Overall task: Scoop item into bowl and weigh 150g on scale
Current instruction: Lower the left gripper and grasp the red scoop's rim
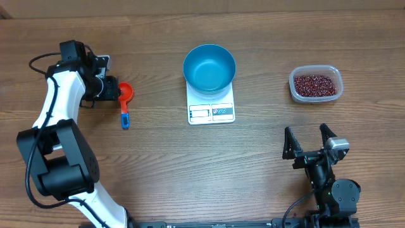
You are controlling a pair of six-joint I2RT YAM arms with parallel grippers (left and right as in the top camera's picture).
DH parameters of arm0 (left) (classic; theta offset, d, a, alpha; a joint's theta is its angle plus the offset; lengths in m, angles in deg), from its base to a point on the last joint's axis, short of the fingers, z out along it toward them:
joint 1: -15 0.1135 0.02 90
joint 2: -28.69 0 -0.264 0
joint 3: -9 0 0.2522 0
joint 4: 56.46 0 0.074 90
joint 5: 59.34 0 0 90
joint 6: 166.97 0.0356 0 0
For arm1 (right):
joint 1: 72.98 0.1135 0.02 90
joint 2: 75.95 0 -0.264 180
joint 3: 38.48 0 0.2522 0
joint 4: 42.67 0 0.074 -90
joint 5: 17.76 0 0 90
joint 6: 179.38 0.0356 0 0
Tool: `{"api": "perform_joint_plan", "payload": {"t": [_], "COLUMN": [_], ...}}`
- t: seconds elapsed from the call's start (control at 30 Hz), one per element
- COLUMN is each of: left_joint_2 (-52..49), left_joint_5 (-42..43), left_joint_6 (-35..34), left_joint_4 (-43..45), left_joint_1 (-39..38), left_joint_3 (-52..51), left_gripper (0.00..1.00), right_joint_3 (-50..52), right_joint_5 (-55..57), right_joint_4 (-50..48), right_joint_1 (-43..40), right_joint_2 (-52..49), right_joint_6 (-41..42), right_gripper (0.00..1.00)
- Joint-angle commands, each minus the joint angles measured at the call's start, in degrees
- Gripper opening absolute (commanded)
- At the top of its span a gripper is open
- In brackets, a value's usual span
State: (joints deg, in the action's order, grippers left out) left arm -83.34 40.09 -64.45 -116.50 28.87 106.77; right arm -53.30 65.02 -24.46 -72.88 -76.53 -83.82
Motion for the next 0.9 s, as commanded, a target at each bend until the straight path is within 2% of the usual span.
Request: {"api": "perform_joint_plan", "payload": {"t": [0.0, 0.4, 0.57, 0.63, 0.87], "left_joint_2": [-3.10, -7.63, -9.31, -9.31, -9.35], "left_joint_5": [-1.07, 3.45, 2.36, 1.79, 0.52], "left_joint_6": [1.22, 1.90, 2.32, 2.32, 2.32], "left_joint_4": [3.21, 10.32, 10.78, 11.26, 12.74], "left_joint_1": [-0.31, -1.07, -1.57, -1.57, -1.57], "left_joint_3": [1.33, 1.33, 1.33, 1.33, 1.33], "left_gripper": [0.55, 0.52, 0.40, 0.29, 0.20], "right_joint_3": [0.61, 0.61, 0.61, 0.61, 0.61], "right_joint_5": [0.31, 0.31, 0.31, 0.31, 0.31], "right_joint_4": [-0.26, -0.26, -0.26, -0.26, -0.26], "right_joint_1": [0.33, 0.33, 0.33, 0.33, 0.33], "right_joint_2": [0.42, 0.42, 0.42, 0.42, 0.42], "right_joint_6": [0.22, 0.22, 0.22, 0.22, 0.22], "right_gripper": [1.00, 1.00, 1.00, 1.00, 1.00]}}
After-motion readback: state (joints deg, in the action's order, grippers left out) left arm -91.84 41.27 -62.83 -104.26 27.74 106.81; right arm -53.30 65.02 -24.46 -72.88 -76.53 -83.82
